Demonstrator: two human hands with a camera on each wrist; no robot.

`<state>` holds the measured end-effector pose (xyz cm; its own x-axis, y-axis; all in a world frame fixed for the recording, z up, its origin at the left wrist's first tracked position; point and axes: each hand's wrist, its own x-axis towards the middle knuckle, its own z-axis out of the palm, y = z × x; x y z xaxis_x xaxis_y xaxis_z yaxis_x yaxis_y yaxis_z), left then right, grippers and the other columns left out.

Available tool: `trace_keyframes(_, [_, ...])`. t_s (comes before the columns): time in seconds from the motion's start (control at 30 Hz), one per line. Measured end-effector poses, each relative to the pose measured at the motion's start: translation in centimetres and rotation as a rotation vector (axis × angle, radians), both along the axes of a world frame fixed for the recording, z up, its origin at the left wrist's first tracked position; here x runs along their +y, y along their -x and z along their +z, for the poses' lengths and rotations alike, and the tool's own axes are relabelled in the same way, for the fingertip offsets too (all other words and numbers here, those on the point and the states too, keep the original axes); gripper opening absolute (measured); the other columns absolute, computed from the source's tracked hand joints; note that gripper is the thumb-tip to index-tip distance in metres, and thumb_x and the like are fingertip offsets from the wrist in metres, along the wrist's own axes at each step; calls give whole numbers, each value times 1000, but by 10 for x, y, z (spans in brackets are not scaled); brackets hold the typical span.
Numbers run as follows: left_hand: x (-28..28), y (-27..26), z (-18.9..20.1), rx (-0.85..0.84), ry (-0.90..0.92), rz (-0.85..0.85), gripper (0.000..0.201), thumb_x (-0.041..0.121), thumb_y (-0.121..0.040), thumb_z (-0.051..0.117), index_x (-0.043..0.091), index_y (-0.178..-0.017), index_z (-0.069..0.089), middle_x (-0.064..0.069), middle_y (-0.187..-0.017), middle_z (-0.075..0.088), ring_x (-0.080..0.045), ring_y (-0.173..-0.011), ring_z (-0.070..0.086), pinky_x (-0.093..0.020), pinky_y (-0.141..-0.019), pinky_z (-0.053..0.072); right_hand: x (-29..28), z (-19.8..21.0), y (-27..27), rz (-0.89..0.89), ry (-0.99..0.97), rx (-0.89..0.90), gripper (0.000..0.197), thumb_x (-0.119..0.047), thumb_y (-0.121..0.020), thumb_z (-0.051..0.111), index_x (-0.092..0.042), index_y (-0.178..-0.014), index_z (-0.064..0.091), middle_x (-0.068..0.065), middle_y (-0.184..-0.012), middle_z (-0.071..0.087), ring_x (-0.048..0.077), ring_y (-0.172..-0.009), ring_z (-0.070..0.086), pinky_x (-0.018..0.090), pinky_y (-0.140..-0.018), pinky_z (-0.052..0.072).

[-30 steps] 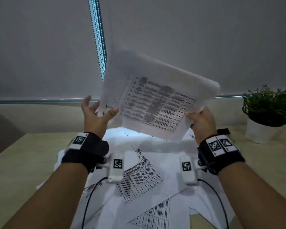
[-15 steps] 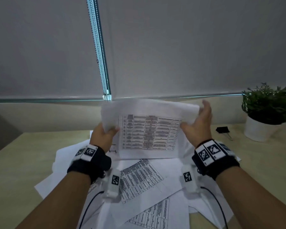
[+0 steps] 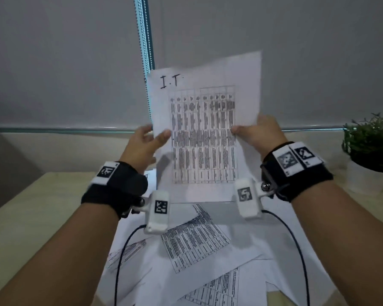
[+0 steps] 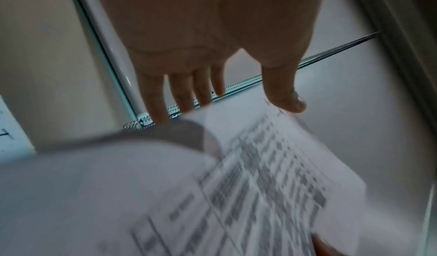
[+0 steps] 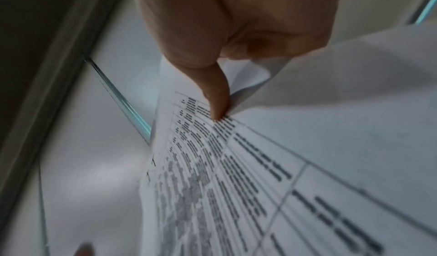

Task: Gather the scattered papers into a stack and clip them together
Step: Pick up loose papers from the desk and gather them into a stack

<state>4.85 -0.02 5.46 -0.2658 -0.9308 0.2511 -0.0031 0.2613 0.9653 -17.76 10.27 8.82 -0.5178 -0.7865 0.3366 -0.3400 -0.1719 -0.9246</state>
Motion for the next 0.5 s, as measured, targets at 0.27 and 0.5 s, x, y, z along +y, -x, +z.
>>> trace_keyframes(0.27, [-14, -88, -38, -265, 79, 445, 56, 15, -77, 75, 7, -122, 42, -11, -107, 58, -25, -90, 57, -35, -77, 46, -66, -89, -64, 80, -698, 201, 62, -27, -78, 63, -10, -133, 38, 12, -123, 55, 28, -103, 57, 33, -87, 47])
trace_keyframes(0.5, [-12, -160, -42, -358, 111, 633, 62, 12, -76, 76, 8, -124, 37, -18, -116, 57, -29, -99, 57, -38, -85, 43, -48, -124, -124, 134, -1076, 753, 72, -52, -75, 67, -14, -128, 38, 11, -136, 39, 33, -127, 40, 44, -98, 40])
